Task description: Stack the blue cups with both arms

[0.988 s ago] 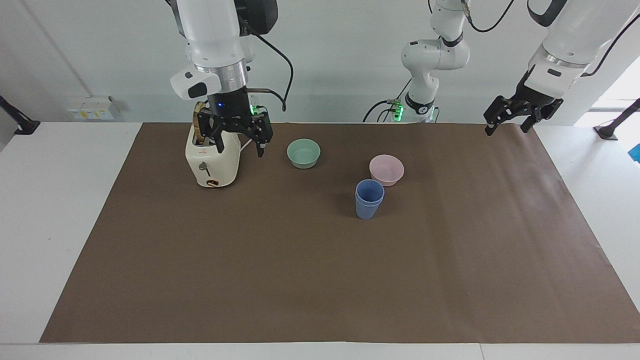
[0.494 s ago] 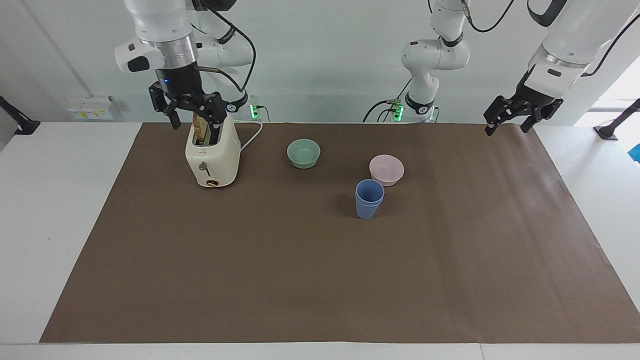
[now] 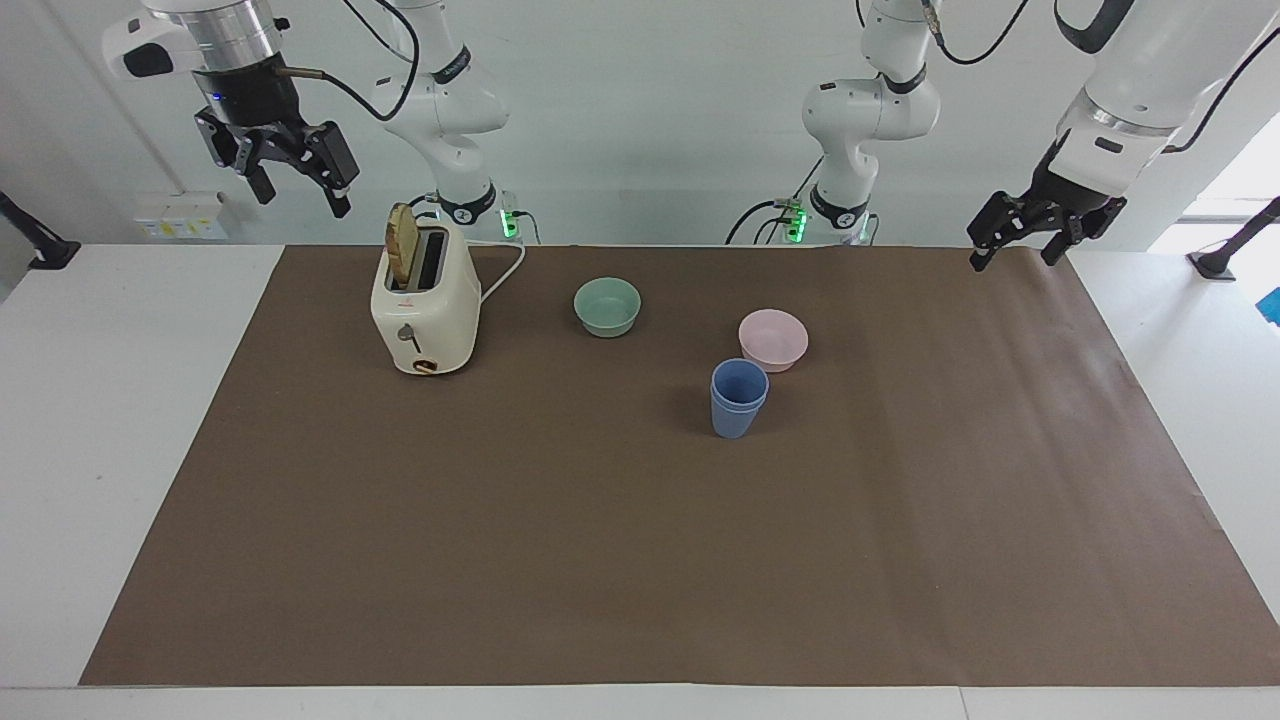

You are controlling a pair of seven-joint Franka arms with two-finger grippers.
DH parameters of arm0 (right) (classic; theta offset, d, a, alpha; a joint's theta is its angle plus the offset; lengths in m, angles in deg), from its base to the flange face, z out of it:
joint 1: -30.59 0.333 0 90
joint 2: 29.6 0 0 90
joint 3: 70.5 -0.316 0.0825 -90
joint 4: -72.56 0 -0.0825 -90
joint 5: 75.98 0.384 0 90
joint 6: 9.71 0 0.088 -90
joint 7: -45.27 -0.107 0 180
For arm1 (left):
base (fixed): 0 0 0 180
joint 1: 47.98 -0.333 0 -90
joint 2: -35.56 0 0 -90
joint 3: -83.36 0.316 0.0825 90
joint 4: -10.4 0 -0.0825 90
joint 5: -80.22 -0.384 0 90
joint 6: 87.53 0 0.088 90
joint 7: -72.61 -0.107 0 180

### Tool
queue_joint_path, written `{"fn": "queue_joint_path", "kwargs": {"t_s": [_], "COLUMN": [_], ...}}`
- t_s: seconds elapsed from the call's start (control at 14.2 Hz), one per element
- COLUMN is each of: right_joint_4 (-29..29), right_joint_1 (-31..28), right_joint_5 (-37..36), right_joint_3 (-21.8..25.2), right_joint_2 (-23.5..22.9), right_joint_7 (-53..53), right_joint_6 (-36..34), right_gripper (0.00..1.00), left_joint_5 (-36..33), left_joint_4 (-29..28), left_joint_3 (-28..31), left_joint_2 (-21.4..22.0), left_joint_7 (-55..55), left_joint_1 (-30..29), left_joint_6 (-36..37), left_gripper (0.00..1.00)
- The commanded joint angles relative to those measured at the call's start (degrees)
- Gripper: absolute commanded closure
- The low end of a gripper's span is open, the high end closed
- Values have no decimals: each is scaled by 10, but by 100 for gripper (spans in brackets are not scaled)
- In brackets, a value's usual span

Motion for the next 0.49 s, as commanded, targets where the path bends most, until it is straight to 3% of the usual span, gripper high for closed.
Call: {"fn": "queue_joint_path", "kwargs": {"t_s": [0.0, 0.42], "right_joint_4": [-38, -35], "right_joint_1": [-2, -2], "right_joint_5": [10, 8], "right_joint_3": [4, 5], "right_joint_2": [12, 11], "right_joint_7": [50, 54], "right_joint_6": [21, 4], "right_gripper": [0, 0], "left_joint_5": [-6, -6], "left_joint_4": [0, 0], "left_joint_3": [-4, -4], "left_joint_2": [7, 7], "left_joint_7": [-6, -6], "left_joint_1": [-4, -4], "left_joint_6": [8, 8], "left_gripper": [0, 0]}}
